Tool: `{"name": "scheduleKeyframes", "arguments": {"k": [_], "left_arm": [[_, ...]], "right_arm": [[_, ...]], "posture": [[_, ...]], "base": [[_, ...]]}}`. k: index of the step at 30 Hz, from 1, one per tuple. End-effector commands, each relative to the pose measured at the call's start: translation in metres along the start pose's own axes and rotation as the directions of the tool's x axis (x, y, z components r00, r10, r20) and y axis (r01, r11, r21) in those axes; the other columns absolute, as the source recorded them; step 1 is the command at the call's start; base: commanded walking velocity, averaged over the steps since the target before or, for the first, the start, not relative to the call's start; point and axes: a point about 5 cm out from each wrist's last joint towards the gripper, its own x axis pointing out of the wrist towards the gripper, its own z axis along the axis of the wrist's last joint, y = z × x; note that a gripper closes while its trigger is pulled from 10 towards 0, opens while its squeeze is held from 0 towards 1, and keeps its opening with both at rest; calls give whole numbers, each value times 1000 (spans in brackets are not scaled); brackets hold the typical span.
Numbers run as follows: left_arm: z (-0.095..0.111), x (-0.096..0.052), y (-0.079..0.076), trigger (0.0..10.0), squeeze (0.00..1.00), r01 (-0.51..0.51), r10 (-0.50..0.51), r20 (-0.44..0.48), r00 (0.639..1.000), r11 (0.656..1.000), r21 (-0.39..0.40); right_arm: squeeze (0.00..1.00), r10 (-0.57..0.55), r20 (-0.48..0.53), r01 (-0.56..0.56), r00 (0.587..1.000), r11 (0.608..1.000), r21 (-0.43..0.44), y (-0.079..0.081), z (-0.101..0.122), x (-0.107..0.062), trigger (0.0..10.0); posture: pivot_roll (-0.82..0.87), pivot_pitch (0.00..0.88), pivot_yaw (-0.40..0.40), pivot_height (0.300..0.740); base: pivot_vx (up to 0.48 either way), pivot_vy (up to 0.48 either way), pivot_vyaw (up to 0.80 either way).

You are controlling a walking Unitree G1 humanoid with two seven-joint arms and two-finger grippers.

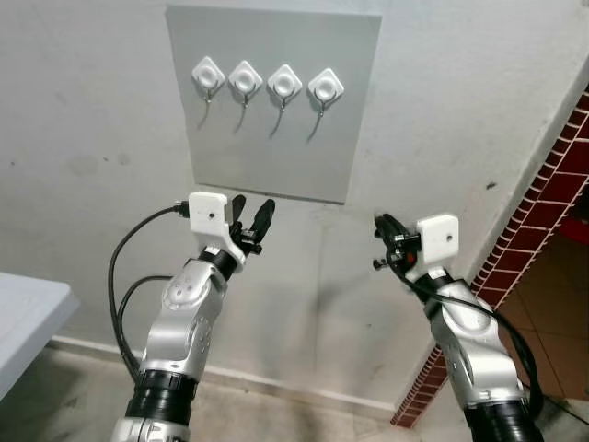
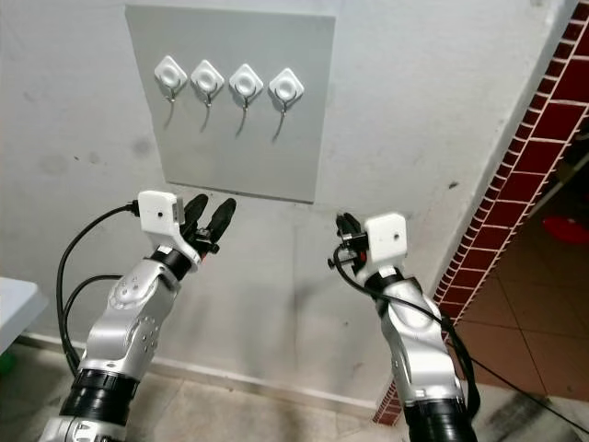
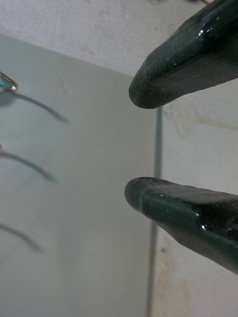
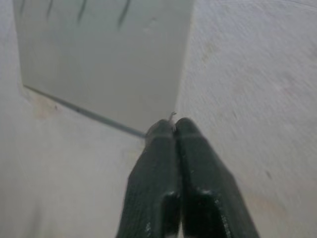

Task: Hang keys on a hook

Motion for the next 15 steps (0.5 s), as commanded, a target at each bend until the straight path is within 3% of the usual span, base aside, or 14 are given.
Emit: {"name": "scheduleKeyframes", "arguments": {"k": [1, 15], "left_arm": [[7, 8, -5, 10000, 0, 31, -32, 19, 999, 999, 12], [22, 19, -17, 10000, 0, 75, -74, 71, 995, 997, -12]], "right_arm": [[0, 38, 28, -37, 999, 999, -9, 4, 7, 10, 10000], [0, 138, 144, -139, 980, 990, -2, 23, 38, 56, 10000]], "posture": [[34, 0, 4, 740], [43, 0, 0, 740]], "base": [[0, 0, 0], [0, 0, 0]]}}
